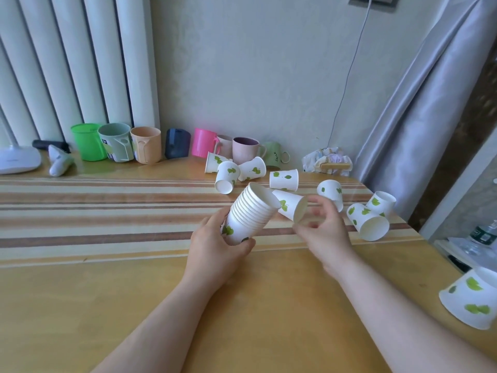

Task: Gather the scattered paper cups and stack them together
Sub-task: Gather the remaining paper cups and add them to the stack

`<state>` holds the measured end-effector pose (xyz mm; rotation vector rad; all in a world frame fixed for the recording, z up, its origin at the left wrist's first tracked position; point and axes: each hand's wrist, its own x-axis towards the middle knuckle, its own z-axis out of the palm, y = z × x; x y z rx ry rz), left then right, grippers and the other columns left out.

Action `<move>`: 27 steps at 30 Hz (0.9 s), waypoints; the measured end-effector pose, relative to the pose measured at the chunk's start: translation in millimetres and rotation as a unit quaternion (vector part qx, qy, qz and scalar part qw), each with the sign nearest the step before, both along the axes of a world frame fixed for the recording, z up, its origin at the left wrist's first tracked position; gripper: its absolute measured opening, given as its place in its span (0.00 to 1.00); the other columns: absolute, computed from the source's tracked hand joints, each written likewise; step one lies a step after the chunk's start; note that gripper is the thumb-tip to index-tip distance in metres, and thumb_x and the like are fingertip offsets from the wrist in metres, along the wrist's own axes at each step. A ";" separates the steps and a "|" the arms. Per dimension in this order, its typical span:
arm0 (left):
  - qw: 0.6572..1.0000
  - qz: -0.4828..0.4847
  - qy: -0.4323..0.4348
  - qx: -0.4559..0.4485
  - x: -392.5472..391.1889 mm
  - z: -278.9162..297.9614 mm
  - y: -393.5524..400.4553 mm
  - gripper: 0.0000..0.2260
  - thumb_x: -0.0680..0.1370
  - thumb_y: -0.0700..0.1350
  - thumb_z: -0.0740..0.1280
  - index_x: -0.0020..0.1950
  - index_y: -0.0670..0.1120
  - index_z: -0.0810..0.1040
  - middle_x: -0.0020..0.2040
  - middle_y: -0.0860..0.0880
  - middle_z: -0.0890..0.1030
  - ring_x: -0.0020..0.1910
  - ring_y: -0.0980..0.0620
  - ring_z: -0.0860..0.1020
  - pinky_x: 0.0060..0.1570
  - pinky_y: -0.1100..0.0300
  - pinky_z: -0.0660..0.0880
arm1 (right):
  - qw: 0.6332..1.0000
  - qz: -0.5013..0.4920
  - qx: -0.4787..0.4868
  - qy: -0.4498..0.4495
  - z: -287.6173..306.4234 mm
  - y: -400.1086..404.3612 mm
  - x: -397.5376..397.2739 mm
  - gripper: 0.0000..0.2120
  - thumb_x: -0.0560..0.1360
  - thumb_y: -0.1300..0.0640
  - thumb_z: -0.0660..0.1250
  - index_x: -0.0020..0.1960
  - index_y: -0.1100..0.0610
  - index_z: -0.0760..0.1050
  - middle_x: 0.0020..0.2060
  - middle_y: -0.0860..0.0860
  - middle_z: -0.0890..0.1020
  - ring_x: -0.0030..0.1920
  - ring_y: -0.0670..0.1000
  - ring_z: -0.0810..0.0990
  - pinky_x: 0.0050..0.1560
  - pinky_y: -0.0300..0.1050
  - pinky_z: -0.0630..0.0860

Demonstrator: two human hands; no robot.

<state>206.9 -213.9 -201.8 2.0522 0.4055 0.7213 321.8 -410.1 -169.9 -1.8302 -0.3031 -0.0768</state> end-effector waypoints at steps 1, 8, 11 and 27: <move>1.000 0.004 -0.002 -0.001 0.9 -0.4 -0.3 0.29 0.69 0.51 0.81 0.69 0.59 0.78 0.54 0.60 0.79 0.56 0.53 0.77 0.51 0.58 0.71 | 0.999 -0.021 -0.032 -0.022 -0.9 2.9 10.5 0.32 0.72 0.61 0.79 0.68 0.38 0.73 0.68 0.49 0.73 0.53 0.46 0.80 0.50 0.44 0.81; 1.000 0.002 0.000 -0.006 4.1 -8.4 -2.8 0.29 0.68 0.55 0.80 0.66 0.70 0.74 0.55 0.64 0.79 0.59 0.55 0.77 0.59 0.52 0.77 | 0.968 -0.043 -0.242 -0.048 -33.5 28.8 67.9 0.42 0.71 0.45 0.76 0.81 0.40 0.61 0.79 0.50 0.69 0.76 0.61 0.67 0.75 0.60 0.70; 1.000 0.000 -0.010 -0.008 6.0 -8.8 -2.4 0.28 0.66 0.58 0.77 0.66 0.69 0.75 0.54 0.63 0.81 0.58 0.55 0.78 0.58 0.51 0.78 | 0.974 -0.049 -0.214 -0.057 -36.8 31.9 69.4 0.33 0.72 0.52 0.75 0.74 0.40 0.68 0.71 0.48 0.76 0.71 0.56 0.72 0.66 0.56 0.75; 0.999 0.049 -0.003 0.003 2.5 -3.9 7.3 0.33 0.64 0.52 0.79 0.68 0.70 0.77 0.54 0.60 0.79 0.60 0.51 0.77 0.62 0.47 0.76 | 0.875 0.189 0.412 0.170 4.4 25.5 36.2 0.22 0.68 0.57 0.79 0.60 0.53 0.78 0.49 0.51 0.83 0.34 0.46 0.71 0.30 0.36 0.67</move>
